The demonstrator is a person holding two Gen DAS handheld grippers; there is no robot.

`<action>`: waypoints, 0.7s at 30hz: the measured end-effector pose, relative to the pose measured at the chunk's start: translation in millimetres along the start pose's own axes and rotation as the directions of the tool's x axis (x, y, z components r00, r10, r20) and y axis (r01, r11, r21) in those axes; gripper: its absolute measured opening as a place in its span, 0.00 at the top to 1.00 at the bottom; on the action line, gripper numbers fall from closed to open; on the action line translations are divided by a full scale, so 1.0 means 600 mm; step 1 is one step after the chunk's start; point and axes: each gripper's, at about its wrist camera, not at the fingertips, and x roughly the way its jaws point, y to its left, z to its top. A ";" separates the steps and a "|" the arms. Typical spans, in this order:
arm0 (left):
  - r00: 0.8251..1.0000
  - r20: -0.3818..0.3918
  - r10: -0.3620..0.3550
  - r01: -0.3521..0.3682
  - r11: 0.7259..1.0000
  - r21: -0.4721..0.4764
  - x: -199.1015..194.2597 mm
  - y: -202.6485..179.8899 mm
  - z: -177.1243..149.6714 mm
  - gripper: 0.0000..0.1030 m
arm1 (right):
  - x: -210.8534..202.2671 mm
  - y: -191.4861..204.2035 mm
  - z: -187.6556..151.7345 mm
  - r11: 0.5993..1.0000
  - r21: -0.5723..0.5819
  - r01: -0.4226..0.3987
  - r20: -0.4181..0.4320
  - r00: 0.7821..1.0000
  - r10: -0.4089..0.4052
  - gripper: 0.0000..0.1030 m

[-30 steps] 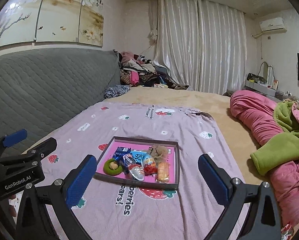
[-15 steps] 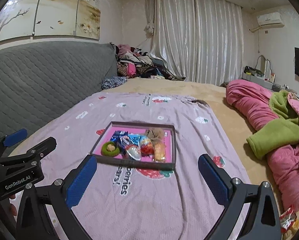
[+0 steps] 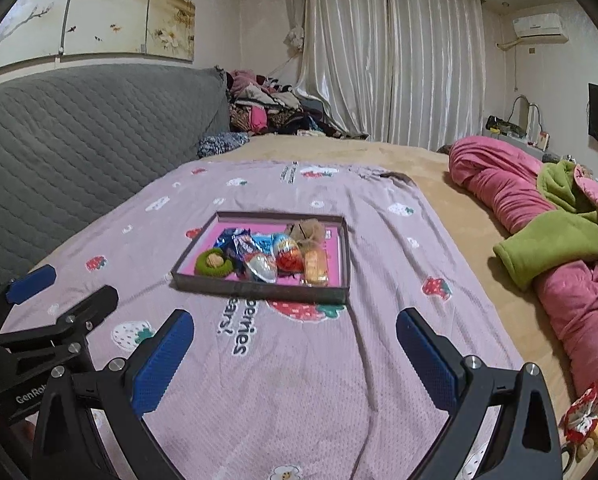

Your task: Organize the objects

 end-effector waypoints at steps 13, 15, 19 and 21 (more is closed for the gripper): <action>0.999 -0.042 0.003 -0.001 0.999 0.045 0.053 -0.022 -0.044 0.12 | 0.039 -0.016 -0.047 1.000 0.019 0.003 -0.043 0.999 -0.002 0.01; 0.999 -0.052 -0.004 0.006 0.999 0.042 0.061 -0.024 -0.050 0.12 | 0.046 -0.015 -0.054 1.000 0.021 0.000 -0.048 0.999 0.001 0.01; 0.998 -0.060 -0.009 0.011 0.999 0.035 0.070 -0.024 -0.062 0.12 | 0.056 -0.015 -0.065 1.000 0.022 0.000 -0.058 0.998 0.001 0.01; 0.998 -0.069 -0.016 0.018 0.999 0.027 0.077 -0.021 -0.067 0.12 | 0.060 -0.015 -0.071 1.000 0.025 0.000 -0.064 0.998 0.001 0.01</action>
